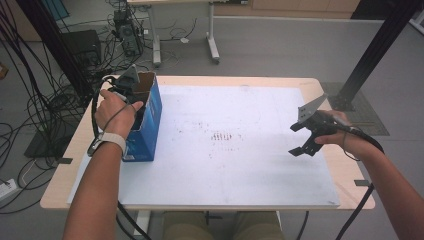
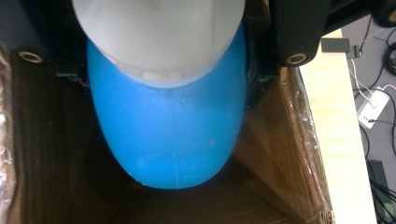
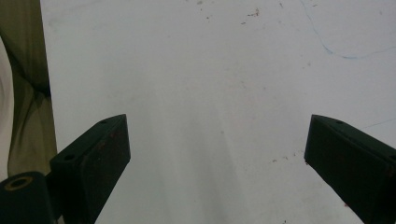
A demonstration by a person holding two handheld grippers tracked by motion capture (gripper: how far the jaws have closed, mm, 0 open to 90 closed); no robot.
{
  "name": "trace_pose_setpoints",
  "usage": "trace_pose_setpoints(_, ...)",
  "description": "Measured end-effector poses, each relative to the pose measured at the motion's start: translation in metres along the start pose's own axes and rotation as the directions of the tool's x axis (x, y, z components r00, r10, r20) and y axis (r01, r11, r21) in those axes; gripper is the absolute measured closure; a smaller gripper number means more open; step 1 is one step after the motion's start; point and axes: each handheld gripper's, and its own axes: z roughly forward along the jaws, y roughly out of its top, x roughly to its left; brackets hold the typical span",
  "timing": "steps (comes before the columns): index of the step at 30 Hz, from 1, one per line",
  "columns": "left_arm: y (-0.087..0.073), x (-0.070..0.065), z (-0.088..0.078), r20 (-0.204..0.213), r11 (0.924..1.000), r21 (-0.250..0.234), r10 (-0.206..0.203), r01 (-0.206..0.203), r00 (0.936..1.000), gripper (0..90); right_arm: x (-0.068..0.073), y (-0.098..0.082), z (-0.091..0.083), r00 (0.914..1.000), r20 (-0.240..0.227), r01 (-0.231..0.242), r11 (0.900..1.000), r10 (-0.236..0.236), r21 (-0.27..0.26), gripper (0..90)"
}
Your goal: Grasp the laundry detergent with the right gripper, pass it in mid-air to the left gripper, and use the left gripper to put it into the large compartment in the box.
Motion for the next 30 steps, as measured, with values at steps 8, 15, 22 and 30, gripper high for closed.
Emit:
trace_pose_setpoints(8,-0.0003,-0.0003,-0.0001,-0.001,1.0,-0.001,0.007,-0.007,1.0,36.8,0.0006,0.0002,0.0003,1.0,-0.001,0.001,1.0,-0.001,0.0,7.1)
trace_pose_setpoints(15,-0.0008,-0.0003,-0.0006,0.002,0.9998,-0.011,0.015,-0.015,0.9999,36.5,0.0005,0.0006,0.0006,1.0,-0.001,0.002,1.0,-0.002,0.001,7.1)
trace_pose_setpoints(22,-0.0012,-0.0007,-0.0005,0.002,0.9995,-0.015,0.027,-0.027,0.9996,36.4,0.0009,0.0013,0.0005,1.0,-0.003,0.003,1.0,-0.003,0.002,7.1)
trace_pose_setpoints(30,-0.0007,-0.0005,0.0005,0.017,0.9995,-0.008,0.029,-0.029,0.9994,30.3,0.0013,0.0018,0.0001,0.9999,-0.001,0.01,1.0,-0.01,0.007,7.1)
